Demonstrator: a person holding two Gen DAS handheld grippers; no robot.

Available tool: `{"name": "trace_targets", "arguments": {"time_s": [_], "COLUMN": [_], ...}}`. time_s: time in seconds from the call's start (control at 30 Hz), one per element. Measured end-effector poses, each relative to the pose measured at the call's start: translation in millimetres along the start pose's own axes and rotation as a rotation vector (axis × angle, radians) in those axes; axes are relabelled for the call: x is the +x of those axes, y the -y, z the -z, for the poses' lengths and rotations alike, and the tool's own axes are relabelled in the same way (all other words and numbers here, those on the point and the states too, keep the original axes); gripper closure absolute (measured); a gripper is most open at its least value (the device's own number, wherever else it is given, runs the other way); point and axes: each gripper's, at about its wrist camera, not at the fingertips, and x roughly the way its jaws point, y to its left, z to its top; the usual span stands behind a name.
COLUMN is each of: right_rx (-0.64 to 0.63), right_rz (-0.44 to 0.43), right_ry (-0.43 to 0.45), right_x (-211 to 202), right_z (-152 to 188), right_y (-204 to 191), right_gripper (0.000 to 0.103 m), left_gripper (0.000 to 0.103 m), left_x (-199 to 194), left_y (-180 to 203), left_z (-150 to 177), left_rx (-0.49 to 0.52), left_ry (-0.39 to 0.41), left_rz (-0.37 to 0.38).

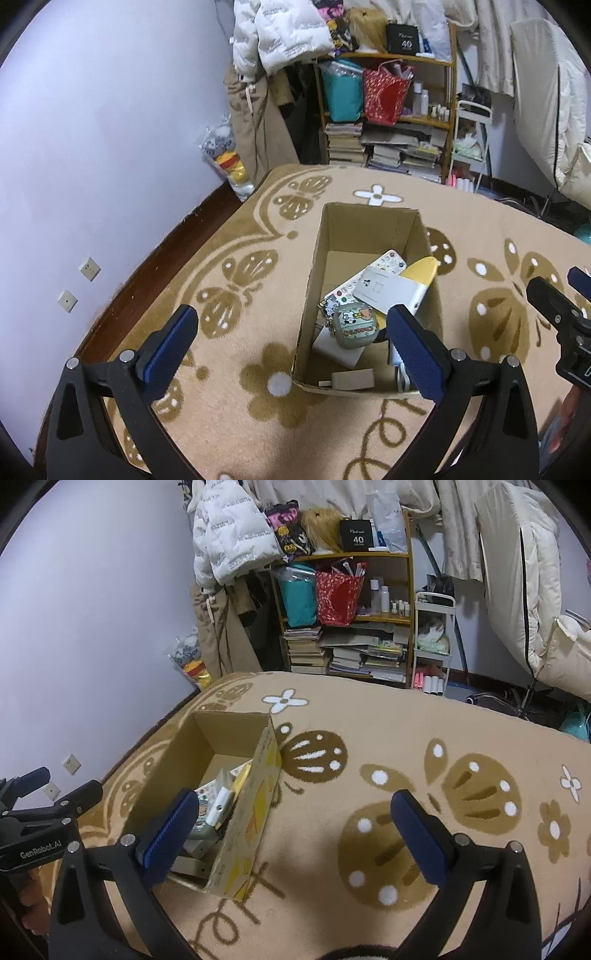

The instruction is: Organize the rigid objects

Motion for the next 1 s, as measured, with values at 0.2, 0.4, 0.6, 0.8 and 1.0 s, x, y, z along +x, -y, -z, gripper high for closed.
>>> {"name": "trace_targets", "arguments": {"time_s": [0.2, 0.4, 0.6, 0.8, 1.0], "right_rx": [-0.032, -0.014, -0.001, -0.001, 0.004], "right_rz": [0.018, 0.006, 0.001, 0.013, 0.019], "right_ry": [0.057, 0.076, 0.078, 0.086, 0.073], "right_x": [-24, -36, -38, -36, -32], "right_z": [9, 20, 31, 44, 49], "right_y": [-3, -1, 2, 2, 7], "right_gripper": [0.0, 0.0, 0.0, 0.0, 0.0], "left_gripper": [0.002, 0.002, 0.002, 0.002, 0.002], "left_x": [-23, -38, -44, -44, -43], "left_y": [8, 11, 10, 4, 8], "left_z": [11, 28, 41, 47, 50], "left_rx": [0.037, 0.049, 0.045, 0.016, 0.039], "left_ry": [0.045, 0.061, 0.063, 0.062, 0.07], "left_rz": [0.003, 0.004, 0.0, 0.014, 0.011]}}
